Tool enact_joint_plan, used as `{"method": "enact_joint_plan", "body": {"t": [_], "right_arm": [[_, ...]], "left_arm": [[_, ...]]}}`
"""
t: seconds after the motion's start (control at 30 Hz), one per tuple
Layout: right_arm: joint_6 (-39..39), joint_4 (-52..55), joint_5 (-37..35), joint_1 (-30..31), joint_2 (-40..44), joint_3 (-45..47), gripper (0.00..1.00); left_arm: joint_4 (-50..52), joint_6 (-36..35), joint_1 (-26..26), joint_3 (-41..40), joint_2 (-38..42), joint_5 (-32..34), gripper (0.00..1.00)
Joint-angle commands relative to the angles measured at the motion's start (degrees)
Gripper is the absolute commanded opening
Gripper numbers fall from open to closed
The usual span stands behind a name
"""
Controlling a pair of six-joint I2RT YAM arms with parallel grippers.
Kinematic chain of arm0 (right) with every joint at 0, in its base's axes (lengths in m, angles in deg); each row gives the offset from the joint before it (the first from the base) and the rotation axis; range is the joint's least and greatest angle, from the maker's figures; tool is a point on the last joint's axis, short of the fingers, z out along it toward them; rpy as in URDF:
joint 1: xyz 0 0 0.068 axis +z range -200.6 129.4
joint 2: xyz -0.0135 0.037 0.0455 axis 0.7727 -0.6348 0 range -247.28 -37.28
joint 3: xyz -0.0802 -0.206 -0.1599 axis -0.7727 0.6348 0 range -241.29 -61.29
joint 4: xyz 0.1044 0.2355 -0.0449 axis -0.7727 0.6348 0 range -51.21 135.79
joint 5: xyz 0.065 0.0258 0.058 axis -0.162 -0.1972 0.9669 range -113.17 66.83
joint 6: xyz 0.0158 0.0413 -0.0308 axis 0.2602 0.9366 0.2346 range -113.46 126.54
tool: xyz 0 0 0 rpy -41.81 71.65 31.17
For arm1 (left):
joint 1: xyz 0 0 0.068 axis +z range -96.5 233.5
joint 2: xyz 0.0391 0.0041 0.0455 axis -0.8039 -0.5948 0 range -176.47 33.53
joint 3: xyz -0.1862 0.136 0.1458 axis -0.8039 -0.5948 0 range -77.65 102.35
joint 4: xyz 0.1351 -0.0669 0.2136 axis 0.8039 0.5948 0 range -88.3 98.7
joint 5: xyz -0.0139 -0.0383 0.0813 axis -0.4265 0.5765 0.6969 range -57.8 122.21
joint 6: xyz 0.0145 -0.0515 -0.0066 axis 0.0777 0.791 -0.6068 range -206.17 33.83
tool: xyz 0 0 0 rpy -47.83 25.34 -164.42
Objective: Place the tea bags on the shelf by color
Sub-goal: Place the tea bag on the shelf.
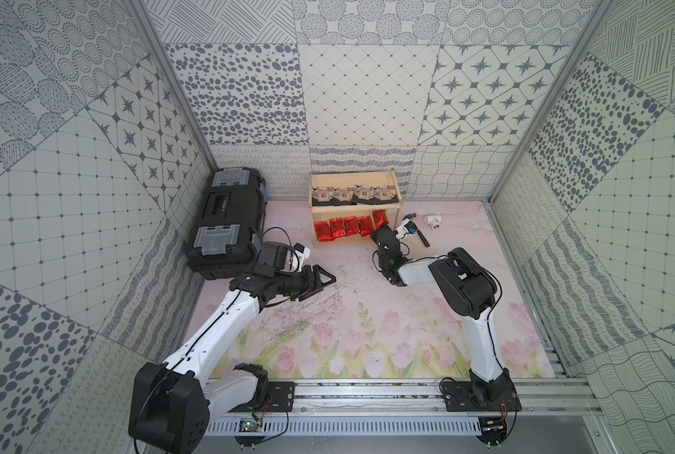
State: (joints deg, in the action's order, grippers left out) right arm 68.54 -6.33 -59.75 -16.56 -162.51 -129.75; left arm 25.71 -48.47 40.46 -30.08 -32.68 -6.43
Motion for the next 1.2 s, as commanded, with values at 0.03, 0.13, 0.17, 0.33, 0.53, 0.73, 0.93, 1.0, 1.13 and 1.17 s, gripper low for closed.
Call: {"method": "enact_joint_plan", "body": {"t": [0.03, 0.13, 0.17, 0.33, 0.53, 0.73, 0.93, 1.0, 1.13, 1.17], "right_arm": [[1.41, 0.74, -0.66, -0.14, -2.05, -1.59, 0.0], [1.49, 0.99, -0.34, -0.2, -2.5, -2.0, 0.0], [1.49, 0.99, -0.34, -0.22, -2.6, -2.01, 0.0], [2.47, 1.34, 0.0, -0.47, -3.49, -2.68, 0.0], [3.54, 1.61, 0.54, -0.52, -4.35, -3.3, 0.0], [4.42, 2.54, 1.01, -0.6, -3.68, -2.63, 0.0], [4.33, 6.18, 1.81, -0.5, -1.06, -1.05, 0.18], [4.01, 6.38, 2.27, -0.57, -0.57, -0.36, 0.2], [3.81, 7.45, 3.85, -0.56, 0.91, 0.66, 0.31], [3.49, 8.31, 4.38, -0.47, 1.56, 0.88, 0.34]], "left_arm": [[0.99, -1.8, 0.3, 0.29, 0.7, -1.96, 0.69], [0.79, -1.71, 0.29, 0.24, 0.8, -2.05, 0.69], [0.71, -1.67, 0.36, 0.17, 0.82, -2.13, 0.69], [0.51, -1.57, 0.33, 0.24, 0.71, -2.31, 0.69], [0.59, -1.74, 0.43, 0.19, 0.74, -2.34, 0.69], [0.38, -1.66, 0.59, 0.11, 0.74, -2.56, 0.69], [-1.11, -0.8, 0.66, -0.1, 0.38, -3.82, 0.7], [-1.44, -0.48, 0.67, -0.15, 0.46, -4.09, 0.7], [-1.65, -0.43, 0.72, -0.28, 0.74, -4.13, 0.7], [-1.64, -0.45, 0.71, -0.29, 0.82, -4.04, 0.7]]}}
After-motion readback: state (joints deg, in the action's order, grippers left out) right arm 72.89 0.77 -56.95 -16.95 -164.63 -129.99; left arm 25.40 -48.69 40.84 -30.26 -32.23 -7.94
